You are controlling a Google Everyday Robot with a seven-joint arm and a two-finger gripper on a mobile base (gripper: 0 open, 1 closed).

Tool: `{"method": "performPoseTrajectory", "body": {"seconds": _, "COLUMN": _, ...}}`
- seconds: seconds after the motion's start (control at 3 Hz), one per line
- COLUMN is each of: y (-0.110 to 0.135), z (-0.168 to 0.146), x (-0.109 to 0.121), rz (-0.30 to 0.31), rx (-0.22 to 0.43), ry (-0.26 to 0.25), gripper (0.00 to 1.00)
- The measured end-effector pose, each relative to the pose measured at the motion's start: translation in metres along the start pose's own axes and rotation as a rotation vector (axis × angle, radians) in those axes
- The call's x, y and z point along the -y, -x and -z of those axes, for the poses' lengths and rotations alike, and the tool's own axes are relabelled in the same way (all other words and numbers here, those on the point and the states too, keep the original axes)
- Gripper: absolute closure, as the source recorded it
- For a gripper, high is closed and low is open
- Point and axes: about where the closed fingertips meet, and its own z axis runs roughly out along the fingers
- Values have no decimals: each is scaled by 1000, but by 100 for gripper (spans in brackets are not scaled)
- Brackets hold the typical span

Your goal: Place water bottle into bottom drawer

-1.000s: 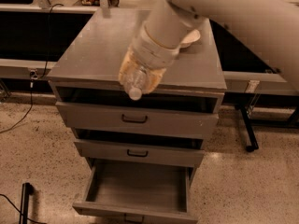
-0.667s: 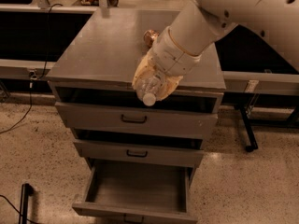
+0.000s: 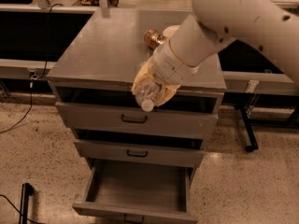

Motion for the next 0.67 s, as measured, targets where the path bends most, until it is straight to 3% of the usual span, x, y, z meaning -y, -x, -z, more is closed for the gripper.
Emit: {"method": "performPoseTrajectory", "body": {"seconds": 0.67, "y": 26, "z": -87, "x": -61, "rz": -25, "rx": 42, "ry": -188, "gripper": 100}}
